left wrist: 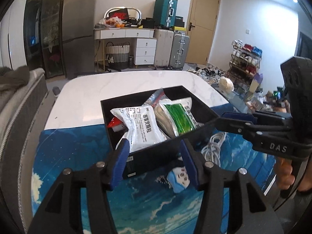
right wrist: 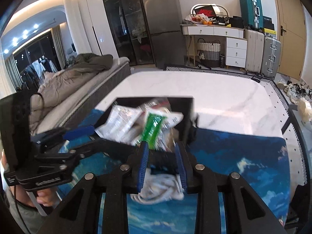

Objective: Organize soft objects
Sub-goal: 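Lower the white packet into the box with the left tool while the right drops the green, then move both open tools back toward the white plush doll and white cable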

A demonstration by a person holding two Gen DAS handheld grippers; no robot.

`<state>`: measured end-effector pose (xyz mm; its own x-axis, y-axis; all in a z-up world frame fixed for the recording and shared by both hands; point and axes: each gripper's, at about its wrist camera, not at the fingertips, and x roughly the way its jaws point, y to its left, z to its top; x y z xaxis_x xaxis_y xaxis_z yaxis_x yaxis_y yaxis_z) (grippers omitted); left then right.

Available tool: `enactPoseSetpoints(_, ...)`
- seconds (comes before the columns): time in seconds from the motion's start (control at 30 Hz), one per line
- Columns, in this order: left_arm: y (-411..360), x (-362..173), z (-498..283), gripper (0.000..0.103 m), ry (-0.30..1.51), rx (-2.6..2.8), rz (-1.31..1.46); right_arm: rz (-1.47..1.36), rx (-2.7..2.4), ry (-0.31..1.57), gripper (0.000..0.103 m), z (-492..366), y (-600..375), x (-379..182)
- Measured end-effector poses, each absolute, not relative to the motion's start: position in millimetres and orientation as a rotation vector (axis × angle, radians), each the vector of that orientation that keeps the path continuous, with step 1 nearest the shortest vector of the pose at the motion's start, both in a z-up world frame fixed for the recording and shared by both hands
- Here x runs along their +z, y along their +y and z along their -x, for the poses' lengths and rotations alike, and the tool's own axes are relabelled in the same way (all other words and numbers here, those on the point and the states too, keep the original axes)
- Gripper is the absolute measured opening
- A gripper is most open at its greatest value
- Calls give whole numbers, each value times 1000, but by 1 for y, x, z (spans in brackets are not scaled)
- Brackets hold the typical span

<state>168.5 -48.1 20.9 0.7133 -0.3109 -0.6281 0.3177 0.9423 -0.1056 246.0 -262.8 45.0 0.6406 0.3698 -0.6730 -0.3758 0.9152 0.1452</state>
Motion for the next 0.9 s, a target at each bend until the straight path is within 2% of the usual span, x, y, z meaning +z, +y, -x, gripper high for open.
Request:
enactPoseSetpoints(0.3,-63,17,-145,58,721,-405,-11,48,361,851,29,-245,-291,10)
enactPoseSetpoints(0.63,-91,-6,-149,60,783,-490,-46,50,308,922,29,-273,-302,-16)
enactPoseSetpoints(0.9,-83,-13,-159,61,802,-469,-15,79,308,944,29,-259,-305,-22)
